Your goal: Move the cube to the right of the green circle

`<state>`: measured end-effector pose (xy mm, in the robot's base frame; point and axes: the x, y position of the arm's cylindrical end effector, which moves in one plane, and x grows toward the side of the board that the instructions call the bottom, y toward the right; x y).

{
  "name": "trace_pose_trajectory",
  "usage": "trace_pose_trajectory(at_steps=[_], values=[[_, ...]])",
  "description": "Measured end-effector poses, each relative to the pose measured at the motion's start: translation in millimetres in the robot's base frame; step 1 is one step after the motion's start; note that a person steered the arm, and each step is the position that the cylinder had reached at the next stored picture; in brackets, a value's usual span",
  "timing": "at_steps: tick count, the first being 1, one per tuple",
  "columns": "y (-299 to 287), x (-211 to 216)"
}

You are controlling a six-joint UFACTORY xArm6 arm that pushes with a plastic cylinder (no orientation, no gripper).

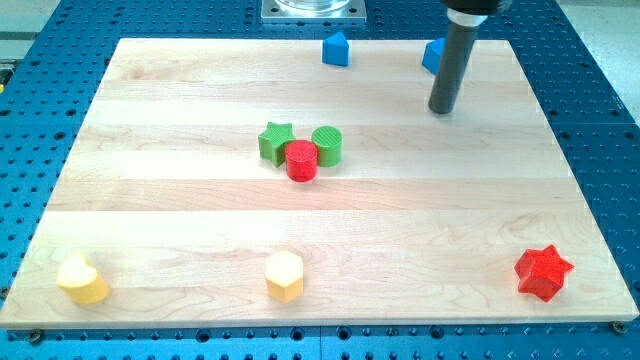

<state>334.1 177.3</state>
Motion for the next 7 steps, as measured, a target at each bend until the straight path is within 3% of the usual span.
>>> trace_pose_trajectory(at_steps=[1,3,5,6,7], values=[[31.3,-12.6],[81.2,-89.1],[54.2,-127.7],[-2.8,-100.9],[-25.4,-27.5]])
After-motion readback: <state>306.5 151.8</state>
